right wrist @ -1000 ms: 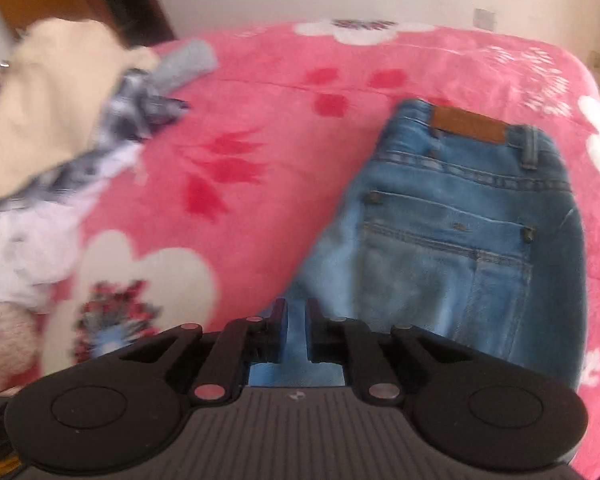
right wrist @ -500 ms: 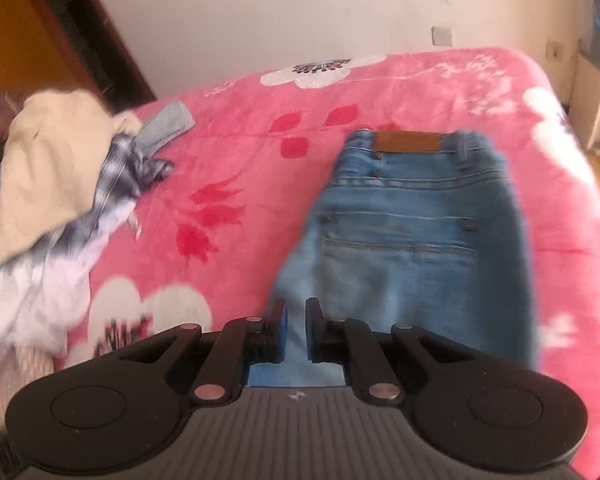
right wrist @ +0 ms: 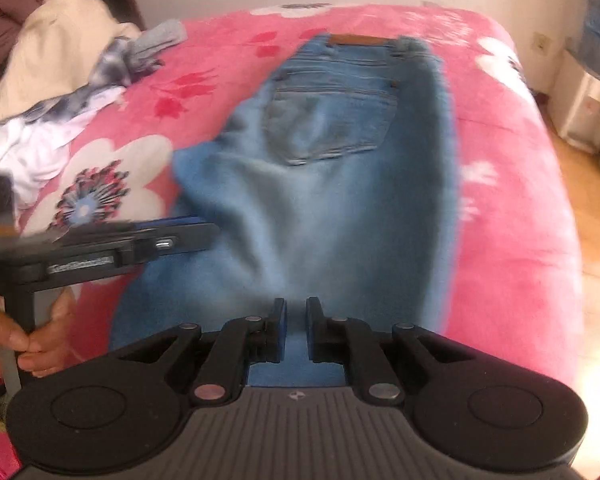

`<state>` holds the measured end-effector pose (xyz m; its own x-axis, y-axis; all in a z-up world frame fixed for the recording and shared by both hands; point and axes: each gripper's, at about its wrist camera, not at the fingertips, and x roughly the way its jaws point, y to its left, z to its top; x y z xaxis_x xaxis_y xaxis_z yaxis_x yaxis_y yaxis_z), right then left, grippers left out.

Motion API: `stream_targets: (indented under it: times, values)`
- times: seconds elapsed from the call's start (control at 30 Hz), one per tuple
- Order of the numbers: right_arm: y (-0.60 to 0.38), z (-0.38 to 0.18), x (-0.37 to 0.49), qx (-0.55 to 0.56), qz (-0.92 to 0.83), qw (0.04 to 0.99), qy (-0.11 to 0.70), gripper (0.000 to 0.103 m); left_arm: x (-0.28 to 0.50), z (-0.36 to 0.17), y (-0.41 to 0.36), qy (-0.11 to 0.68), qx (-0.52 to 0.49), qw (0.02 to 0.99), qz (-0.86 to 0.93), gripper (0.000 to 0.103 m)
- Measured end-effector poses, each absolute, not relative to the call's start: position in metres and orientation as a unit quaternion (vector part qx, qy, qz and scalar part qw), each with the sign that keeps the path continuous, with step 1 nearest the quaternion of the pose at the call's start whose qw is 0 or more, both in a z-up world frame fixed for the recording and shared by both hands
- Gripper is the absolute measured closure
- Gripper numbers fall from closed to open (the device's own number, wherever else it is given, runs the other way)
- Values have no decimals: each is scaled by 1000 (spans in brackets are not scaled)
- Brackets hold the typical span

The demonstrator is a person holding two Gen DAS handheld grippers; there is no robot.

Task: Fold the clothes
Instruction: 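Release the jeans with the left gripper and press them flat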

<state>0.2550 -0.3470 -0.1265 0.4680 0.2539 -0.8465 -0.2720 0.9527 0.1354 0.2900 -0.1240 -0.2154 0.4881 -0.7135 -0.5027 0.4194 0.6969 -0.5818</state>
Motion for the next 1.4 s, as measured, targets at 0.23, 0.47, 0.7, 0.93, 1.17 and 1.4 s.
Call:
stream_targets:
  times: [0.23, 0.47, 0.7, 0.93, 1.17, 1.4]
  values:
    - [-379, -113, 317, 60, 82, 898, 429, 93, 290, -219, -121, 378, -202, 839, -336, 85]
    - [-383, -126, 342, 18, 1, 893, 449, 96, 284, -221, -111, 375, -201, 839, -338, 85]
    - [-364, -130, 378, 30, 52, 899, 433, 96, 277, -219, -116, 370, -189, 848, -328, 85]
    - [-338, -124, 392, -19, 30, 904, 425, 96, 275, -222, -113, 369, -191, 848, -330, 85]
    - [-310, -144, 441, -11, 68, 904, 421, 98, 268, -224, -114, 358, -191, 853, -327, 85]
    - [-296, -145, 466, -54, 37, 900, 430, 99, 270, -229, -107, 360, -212, 845, -335, 85]
